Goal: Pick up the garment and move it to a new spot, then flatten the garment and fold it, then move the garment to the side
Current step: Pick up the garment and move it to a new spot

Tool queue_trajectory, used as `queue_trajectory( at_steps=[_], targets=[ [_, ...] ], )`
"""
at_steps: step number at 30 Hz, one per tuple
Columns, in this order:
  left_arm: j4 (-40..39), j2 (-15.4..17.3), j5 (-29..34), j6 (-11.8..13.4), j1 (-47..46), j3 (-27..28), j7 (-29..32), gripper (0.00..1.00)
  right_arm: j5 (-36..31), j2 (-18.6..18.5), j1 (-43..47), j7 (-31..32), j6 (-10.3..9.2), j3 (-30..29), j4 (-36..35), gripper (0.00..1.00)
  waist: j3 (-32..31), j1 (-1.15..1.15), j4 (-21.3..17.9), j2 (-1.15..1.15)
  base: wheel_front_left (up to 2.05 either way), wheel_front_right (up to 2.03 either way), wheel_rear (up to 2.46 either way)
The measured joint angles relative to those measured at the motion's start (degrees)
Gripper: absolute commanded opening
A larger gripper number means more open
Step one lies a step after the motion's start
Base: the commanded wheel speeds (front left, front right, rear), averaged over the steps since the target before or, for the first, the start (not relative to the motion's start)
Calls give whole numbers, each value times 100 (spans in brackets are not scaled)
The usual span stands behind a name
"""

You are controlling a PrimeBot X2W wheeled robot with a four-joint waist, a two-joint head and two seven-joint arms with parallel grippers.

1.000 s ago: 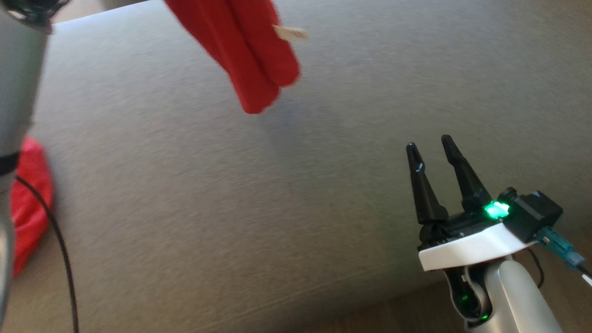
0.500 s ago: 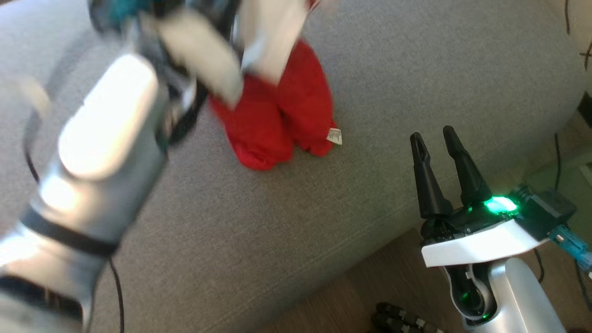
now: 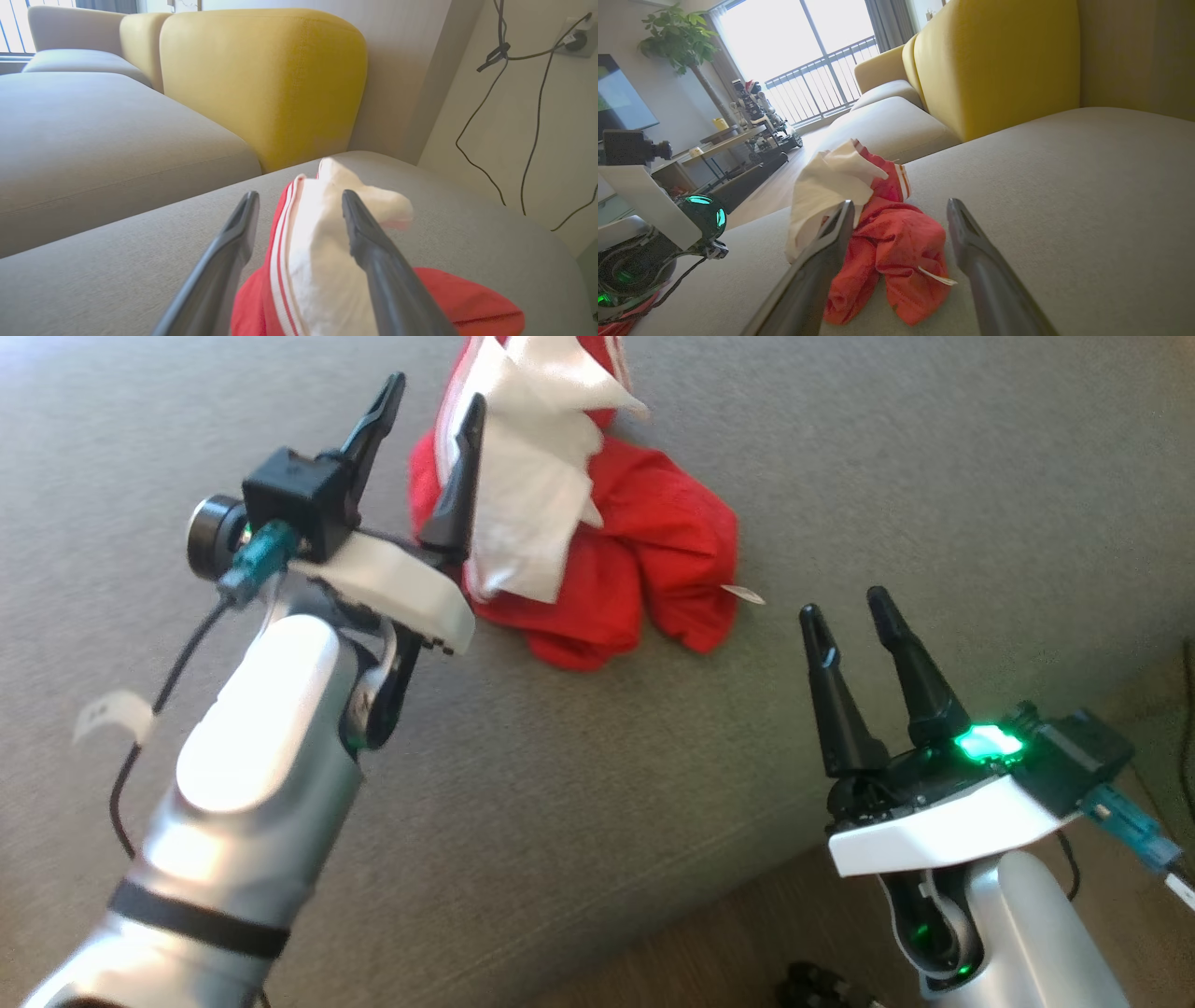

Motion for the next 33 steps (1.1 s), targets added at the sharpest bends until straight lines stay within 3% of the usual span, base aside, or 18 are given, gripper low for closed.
queue_trajectory(
  at_steps=[10, 19, 26, 33],
  targets=[
    [-1171, -416, 581, 37, 1652, 1224, -38, 100, -487, -3, 31, 0, 0, 85, 218, 100, -535, 0, 962, 0, 0, 0, 0],
    [-2542, -746, 1143, 36, 3434, 2398, -38, 100, -945, -3, 478, 0, 0, -390, 417, 100, -1140, 0, 2165, 0, 0, 0, 0],
    [-2708, -767, 1715, -63, 4545, 2498, -38, 100, -1628, 3, 1001, 0, 0, -633, 454, 100, -1649, 0, 2566, 0, 0, 0, 0],
    [-2692, -767, 2035, -116, 5128, 2459, -38, 100, -1811, 19, 1476, 0, 0, -846, 459, 100, -1949, -1, 2601, 0, 0, 0, 0]
  ],
)
